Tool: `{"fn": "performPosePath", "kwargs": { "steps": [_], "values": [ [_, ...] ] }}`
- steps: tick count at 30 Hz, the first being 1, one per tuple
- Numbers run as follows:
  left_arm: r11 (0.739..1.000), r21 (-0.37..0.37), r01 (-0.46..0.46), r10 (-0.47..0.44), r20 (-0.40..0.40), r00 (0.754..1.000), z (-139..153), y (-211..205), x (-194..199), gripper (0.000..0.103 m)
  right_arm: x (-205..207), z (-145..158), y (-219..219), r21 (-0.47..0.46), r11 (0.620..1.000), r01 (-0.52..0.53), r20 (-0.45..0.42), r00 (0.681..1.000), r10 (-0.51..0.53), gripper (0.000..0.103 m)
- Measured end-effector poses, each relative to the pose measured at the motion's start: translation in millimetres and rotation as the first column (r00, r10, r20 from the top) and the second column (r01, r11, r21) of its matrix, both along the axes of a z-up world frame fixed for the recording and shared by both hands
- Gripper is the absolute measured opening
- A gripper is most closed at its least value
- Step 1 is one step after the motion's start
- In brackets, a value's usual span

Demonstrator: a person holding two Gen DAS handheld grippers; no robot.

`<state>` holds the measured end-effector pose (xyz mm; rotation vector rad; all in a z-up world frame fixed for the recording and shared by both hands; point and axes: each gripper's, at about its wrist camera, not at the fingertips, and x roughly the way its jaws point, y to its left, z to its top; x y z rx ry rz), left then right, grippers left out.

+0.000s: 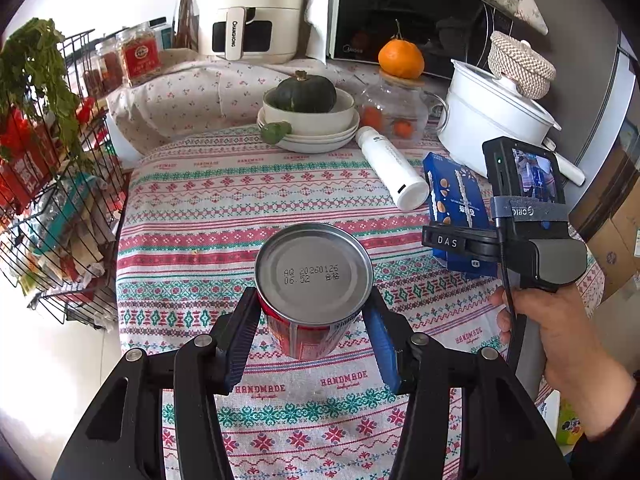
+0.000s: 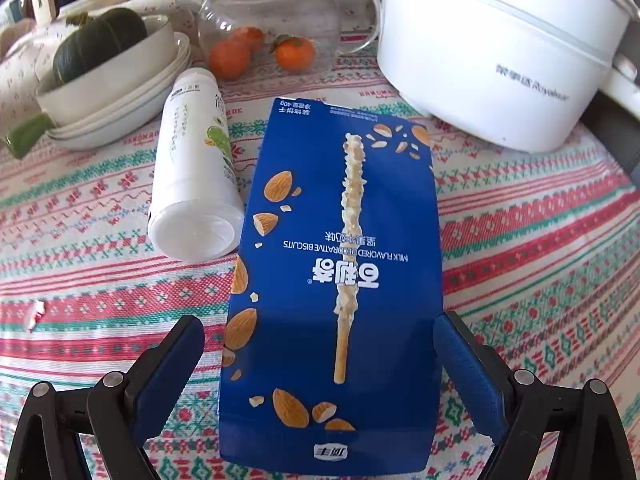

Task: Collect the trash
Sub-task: 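Hold the red can in the left tool while the right tool grasps the blue biscuit box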

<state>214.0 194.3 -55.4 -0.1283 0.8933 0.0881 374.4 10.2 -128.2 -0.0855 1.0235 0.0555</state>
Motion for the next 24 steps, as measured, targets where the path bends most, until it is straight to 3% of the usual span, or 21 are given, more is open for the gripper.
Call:
{"fn": "performPosePath", "kwargs": {
  "steps": [4,9,10,11,14,17,18,19,20,22,24],
  "values": [
    [1.0,-0.019,0.002,-0.002,0.002,1.0,1,-3,-1,0.055,2,-4,-1,-0.049,0.999,-0.007,-0.01,1.0,0.006,0.095],
    [1.0,-0.018,0.019,-0.019,0.011,1.0,4,-9,-3,0.055,-1,-2,-20,-0.004,1.0,-0.025,-0.02,0.999,0.025,0.092],
    [1.0,-0.016,0.024,-0.024,0.013,1.0,5,-11,-3,0.055,-3,1,-23,0.018,0.999,-0.038,-0.025,0.999,0.038,0.072],
    [0.999,-0.015,0.028,-0.028,0.014,1.0,5,-13,-3,0.055,-8,7,-26,0.029,0.997,-0.065,-0.018,0.998,0.065,0.059],
    [0.999,-0.024,0.037,-0.036,0.018,0.999,8,-18,-5,0.055,-18,21,-31,0.048,0.99,-0.135,-0.038,0.99,0.137,0.034],
    [0.998,-0.053,0.038,-0.037,0.019,0.999,11,-23,-7,0.055,-26,25,-47,0.103,0.984,-0.148,-0.095,0.983,0.158,0.033],
    [0.997,-0.062,0.041,-0.039,0.019,0.999,11,-24,-8,0.055,-27,26,-53,0.14,0.98,-0.141,-0.108,0.982,0.157,0.04],
    [0.997,-0.067,0.043,-0.042,0.019,0.999,12,-26,-9,0.055,-28,26,-62,0.17,0.978,-0.122,-0.116,0.983,0.143,0.059],
    [0.997,-0.066,0.045,-0.043,0.02,0.999,12,-27,-9,0.055,-29,27,-70,0.198,0.975,-0.098,-0.114,0.986,0.122,0.086],
    [0.997,-0.058,0.047,-0.046,0.018,0.999,12,-29,-9,0.055,-31,31,-82,0.238,0.969,-0.063,-0.074,0.994,0.083,0.101],
    [0.998,-0.052,0.046,-0.046,0.011,0.999,10,-29,-7,0.055,-27,33,-82,0.242,0.968,-0.071,-0.057,0.995,0.087,0.101]
  ]
}}
